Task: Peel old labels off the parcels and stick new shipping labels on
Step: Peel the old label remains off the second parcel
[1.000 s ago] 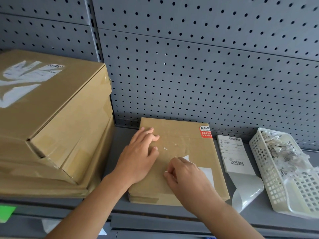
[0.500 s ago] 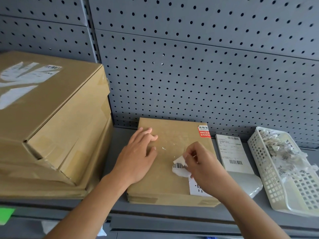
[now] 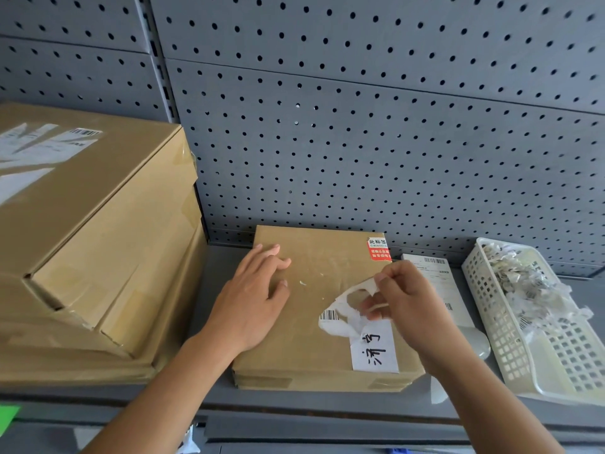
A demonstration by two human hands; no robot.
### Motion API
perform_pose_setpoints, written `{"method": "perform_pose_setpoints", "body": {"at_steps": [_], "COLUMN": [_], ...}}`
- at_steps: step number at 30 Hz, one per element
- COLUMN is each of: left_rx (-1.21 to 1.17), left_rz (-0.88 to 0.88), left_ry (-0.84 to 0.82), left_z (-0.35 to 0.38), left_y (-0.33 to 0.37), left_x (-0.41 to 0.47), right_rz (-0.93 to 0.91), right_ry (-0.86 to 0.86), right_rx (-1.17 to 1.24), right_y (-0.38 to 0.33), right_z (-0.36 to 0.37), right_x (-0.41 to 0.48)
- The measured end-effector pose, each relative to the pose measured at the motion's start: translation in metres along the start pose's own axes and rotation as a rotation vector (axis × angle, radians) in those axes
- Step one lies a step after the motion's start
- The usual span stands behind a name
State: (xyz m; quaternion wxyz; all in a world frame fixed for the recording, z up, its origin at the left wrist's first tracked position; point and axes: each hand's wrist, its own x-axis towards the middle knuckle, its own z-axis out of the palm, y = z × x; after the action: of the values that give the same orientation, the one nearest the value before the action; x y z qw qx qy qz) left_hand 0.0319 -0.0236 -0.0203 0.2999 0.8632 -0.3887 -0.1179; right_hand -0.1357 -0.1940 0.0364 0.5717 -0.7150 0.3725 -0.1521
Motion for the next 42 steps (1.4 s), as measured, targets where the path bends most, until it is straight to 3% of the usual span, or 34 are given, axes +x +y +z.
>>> {"method": "perform_pose_setpoints", "body": {"at_steps": [16, 27, 31, 38, 42], "left_rx": [-0.002, -0.003, -0.001, -0.042, -0.039], "left_rz": [0.017, 0.051, 0.066, 0.096, 0.113], "left_ry": [0.020, 0.021, 0.037, 0.055, 0.070], "left_z": [0.001, 0.003, 0.005, 0.004, 0.005], "left_y": [-0.003, -0.010, -0.011, -0.010, -0.011], "left_x": [0.000, 0.001, 0.003, 0.005, 0.006], "right_rz": [-0.116, -0.175, -0.205, -0.182, -0.169], "right_ry": [0.184, 0.277, 0.411, 0.717, 0.776], "right_rx": [0.261, 0.169, 0.077, -0.320, -0.469], "right_y": [-0.010, 0.004, 0.009, 0.038, 0.056], "right_z": [-0.045, -0.098, -0.125, -0.190, -0.209], "right_x": [0.003, 0.001, -0.002, 0.008, 0.019]}}
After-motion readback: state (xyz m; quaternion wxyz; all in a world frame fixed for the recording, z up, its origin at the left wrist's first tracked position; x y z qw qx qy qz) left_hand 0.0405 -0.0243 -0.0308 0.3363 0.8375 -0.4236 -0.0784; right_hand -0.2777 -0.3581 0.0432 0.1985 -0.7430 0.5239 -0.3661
